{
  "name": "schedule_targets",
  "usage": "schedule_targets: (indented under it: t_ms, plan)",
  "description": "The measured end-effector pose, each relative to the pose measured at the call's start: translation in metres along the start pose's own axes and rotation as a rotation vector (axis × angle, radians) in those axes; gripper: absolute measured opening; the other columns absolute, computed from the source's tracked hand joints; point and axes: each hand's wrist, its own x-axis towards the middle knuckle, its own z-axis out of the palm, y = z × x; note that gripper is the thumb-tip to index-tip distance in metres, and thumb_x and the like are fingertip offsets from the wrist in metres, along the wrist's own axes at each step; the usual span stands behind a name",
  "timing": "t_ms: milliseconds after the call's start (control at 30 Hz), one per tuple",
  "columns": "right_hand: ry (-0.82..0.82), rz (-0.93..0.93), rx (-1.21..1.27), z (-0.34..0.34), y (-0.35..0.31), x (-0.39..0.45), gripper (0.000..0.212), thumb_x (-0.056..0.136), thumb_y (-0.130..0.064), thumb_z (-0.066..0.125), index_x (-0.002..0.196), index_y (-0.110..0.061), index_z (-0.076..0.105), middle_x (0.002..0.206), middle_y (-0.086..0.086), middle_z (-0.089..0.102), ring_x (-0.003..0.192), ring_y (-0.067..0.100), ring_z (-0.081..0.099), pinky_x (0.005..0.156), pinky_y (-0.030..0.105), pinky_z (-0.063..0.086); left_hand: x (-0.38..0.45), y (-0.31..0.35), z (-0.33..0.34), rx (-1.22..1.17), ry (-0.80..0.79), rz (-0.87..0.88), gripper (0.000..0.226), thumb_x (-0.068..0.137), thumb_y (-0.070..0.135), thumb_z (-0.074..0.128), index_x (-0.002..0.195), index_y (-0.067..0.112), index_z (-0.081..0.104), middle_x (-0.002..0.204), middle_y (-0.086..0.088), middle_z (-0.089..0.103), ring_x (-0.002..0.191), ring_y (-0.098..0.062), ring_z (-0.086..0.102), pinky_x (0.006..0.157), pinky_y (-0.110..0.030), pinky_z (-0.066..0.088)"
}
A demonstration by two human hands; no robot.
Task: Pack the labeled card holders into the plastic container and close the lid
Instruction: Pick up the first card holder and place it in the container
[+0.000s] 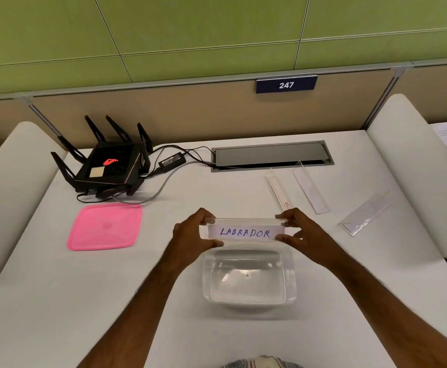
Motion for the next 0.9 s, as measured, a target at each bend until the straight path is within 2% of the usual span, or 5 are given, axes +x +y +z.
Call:
schedule_targets:
  t_ms: [167,267,433,600,900]
  plan:
    - [-0.051,0.034,-0.187,0.003,0.005,-0.010,0.050,0.084,-0.039,0.081,0.125,-0.047,0.053,0.122,-0.023,0.064,0.092,-0.006,0.062,0.071,0.016,0.053,-0.016,-0.007,0.014,0.067,-0.030,-0.038,0.063,0.060,0.044,0.096,0.100,0.037,0.048,0.107,0.025,0.062,0.109,-0.019,0.056,0.083,-0.037,0.054]
    - [-0.080,0.020,-0.286,0.006,0.007,-0.016,0.045,0.083,-0.046,0.079,0.123,-0.046,0.058,0.118,-0.031,0.060,0.100,-0.020,0.053,0.074,0.004,0.042,-0.024,-0.012,0.020,0.152,-0.061,-0.002,0.065,0.059,0.047,0.095,0.096,0.036,0.044,0.100,0.024,0.057,0.100,-0.018,0.049,0.067,-0.022,0.043]
    - [-0.103,0.014,-0.387,0.011,0.009,-0.026,0.038,0.083,-0.051,0.076,0.116,-0.051,0.058,0.107,-0.047,0.053,0.095,-0.014,0.056,0.074,0.003,0.040,-0.026,-0.018,0.024,0.284,-0.144,0.164,0.068,0.057,0.055,0.093,0.090,0.038,0.037,0.092,0.021,0.052,0.086,-0.009,0.052,0.080,-0.029,0.042]
    - [-0.098,0.037,-0.454,0.017,0.020,-0.033,0.034,0.085,-0.046,0.076,0.116,-0.043,0.063,0.116,-0.027,0.064,0.104,0.002,0.058,0.083,0.015,0.042,-0.024,-0.023,0.028,0.304,-0.153,0.236,0.059,0.060,0.056,0.090,0.088,0.045,0.040,0.084,0.025,0.050,0.076,0.003,0.050,0.082,-0.030,0.038]
    - [-0.157,-0.036,-0.716,0.036,0.020,-0.021,0.034,0.093,-0.036,0.071,0.125,-0.023,0.070,0.125,-0.004,0.070,0.113,0.019,0.062,0.094,0.026,0.046,-0.013,-0.028,0.039,0.464,-0.153,0.216,0.034,0.080,0.049,0.081,0.100,0.028,0.064,0.097,0.017,0.065,0.093,-0.018,0.033,0.073,-0.026,0.037]
